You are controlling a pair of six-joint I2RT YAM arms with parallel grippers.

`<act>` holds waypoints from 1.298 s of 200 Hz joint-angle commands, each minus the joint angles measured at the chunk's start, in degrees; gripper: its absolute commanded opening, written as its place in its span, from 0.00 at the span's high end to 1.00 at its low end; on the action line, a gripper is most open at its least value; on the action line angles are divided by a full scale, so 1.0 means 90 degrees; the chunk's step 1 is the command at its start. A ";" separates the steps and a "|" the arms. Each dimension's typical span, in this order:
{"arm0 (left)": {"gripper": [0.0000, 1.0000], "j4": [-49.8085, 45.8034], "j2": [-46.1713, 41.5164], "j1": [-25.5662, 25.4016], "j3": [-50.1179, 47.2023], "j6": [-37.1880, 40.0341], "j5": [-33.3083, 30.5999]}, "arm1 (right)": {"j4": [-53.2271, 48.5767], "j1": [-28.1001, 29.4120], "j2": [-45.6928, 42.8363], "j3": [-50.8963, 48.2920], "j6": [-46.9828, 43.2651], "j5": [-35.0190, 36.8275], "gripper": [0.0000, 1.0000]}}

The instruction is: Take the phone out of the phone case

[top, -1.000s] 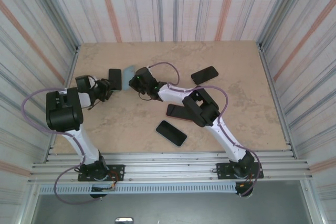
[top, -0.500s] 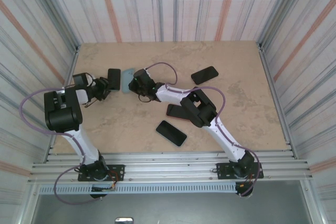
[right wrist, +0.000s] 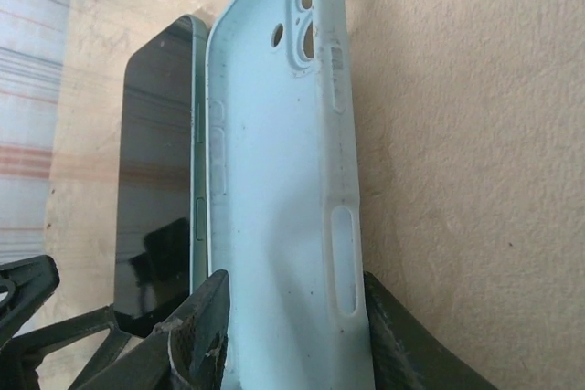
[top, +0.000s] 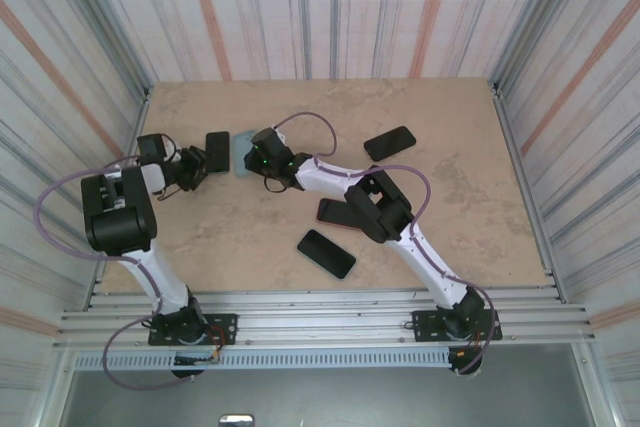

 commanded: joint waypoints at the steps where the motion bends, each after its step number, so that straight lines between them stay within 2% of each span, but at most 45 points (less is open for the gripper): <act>1: 0.32 -0.0555 -0.0202 0.0059 0.0099 0.0270 -0.0306 | -0.0249 0.0090 0.0216 0.0360 -0.0329 0.0179 0.59; 59: 0.32 -0.0740 -0.0555 0.0059 0.0132 0.0399 -0.0357 | -0.0876 0.0201 0.0414 0.1003 -0.1079 0.0536 0.53; 119: 0.30 -0.1192 -0.1239 0.0044 0.0137 0.0763 -0.0205 | -0.1425 0.0150 -0.0174 0.0985 -0.2030 0.1049 0.30; 141: 0.24 -0.1493 -0.1616 -0.0044 0.0137 0.1084 -0.0153 | -0.1406 0.0105 -0.0663 0.0621 -0.2503 0.1044 0.22; 163: 0.17 -0.1548 -0.2016 -0.0191 0.0022 0.1260 -0.0037 | -0.1223 -0.0061 -0.1260 -0.0002 -0.2716 0.0540 0.15; 179: 0.07 -0.1637 -0.2278 -0.0339 -0.0025 0.1377 0.0017 | -0.1064 -0.0210 -0.1729 -0.0548 -0.2838 0.0120 0.11; 205: 0.05 -0.1666 -0.2612 -0.0534 -0.0100 0.1339 0.0248 | -0.1018 -0.0426 -0.2460 -0.1419 -0.3213 -0.0363 0.09; 225: 0.05 -0.1722 -0.2812 -0.0807 -0.0185 0.1313 0.0299 | -0.1003 -0.0601 -0.3110 -0.2191 -0.3863 -0.0712 0.09; 259: 0.05 -0.1602 -0.2983 -0.1358 -0.0300 0.1098 0.0383 | -0.0645 -0.1040 -0.4278 -0.3675 -0.4948 -0.1843 0.08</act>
